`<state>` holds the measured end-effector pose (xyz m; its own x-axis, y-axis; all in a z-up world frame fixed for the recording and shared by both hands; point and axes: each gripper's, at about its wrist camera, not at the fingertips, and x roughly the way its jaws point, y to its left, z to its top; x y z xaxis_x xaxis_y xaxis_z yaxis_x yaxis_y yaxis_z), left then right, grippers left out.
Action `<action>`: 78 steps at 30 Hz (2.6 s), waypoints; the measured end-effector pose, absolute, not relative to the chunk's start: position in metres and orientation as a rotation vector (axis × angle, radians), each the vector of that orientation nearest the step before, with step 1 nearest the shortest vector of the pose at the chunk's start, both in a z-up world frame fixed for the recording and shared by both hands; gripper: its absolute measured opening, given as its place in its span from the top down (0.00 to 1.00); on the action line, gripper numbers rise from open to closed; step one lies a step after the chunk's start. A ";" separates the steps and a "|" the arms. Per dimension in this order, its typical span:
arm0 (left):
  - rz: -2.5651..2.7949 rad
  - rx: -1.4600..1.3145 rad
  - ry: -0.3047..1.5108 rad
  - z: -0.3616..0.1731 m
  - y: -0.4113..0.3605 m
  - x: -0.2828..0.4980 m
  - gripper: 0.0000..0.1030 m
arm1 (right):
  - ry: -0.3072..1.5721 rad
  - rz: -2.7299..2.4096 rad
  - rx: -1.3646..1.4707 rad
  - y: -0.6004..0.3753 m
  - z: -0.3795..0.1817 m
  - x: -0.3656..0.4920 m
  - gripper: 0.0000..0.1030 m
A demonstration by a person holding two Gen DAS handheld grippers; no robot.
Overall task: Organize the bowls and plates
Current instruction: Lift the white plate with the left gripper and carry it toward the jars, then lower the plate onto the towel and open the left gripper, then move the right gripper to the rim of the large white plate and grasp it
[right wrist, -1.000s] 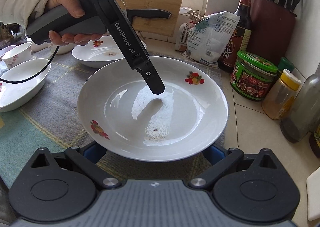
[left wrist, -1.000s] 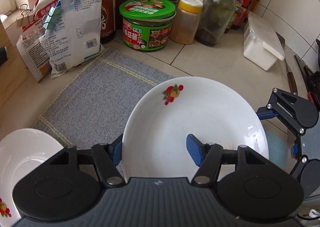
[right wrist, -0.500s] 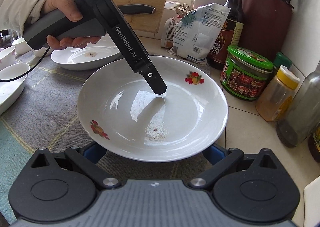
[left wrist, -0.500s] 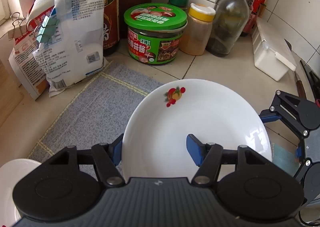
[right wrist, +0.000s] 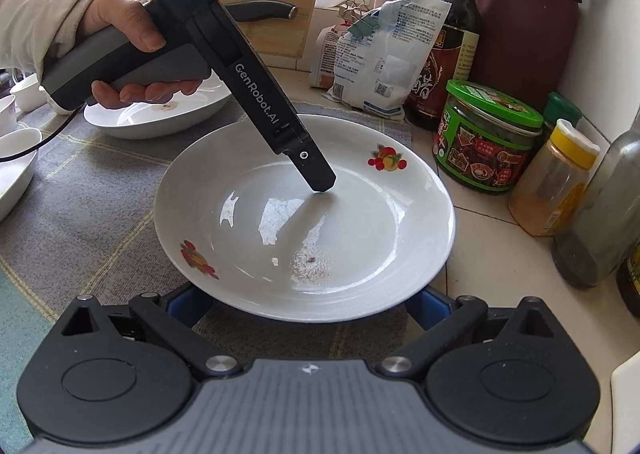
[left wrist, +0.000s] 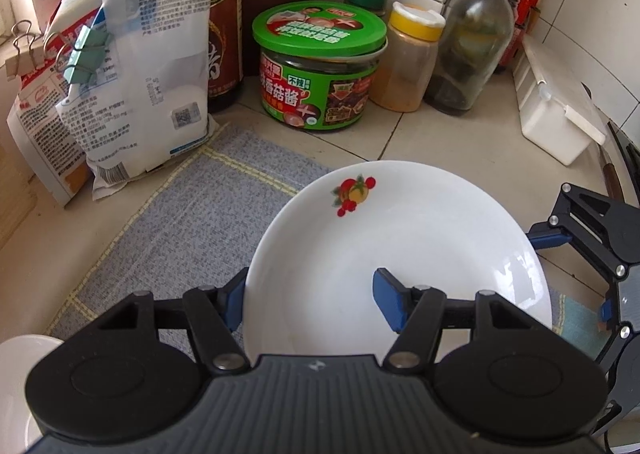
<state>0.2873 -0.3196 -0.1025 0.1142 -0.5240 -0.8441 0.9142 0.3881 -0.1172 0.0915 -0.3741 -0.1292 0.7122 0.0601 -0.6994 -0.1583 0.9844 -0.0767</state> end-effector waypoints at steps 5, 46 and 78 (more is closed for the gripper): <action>-1.124 0.487 0.926 -0.097 -0.316 0.283 0.08 | 0.769 0.110 -0.141 -0.373 -0.130 0.092 0.00; -0.801 0.248 0.769 -0.030 -0.167 0.054 0.06 | 0.777 0.007 -0.055 -0.314 -0.077 -0.033 0.00; -0.524 0.125 0.895 -0.068 -0.020 -0.007 0.06 | 0.832 0.227 -0.109 -0.217 -0.088 -0.012 0.00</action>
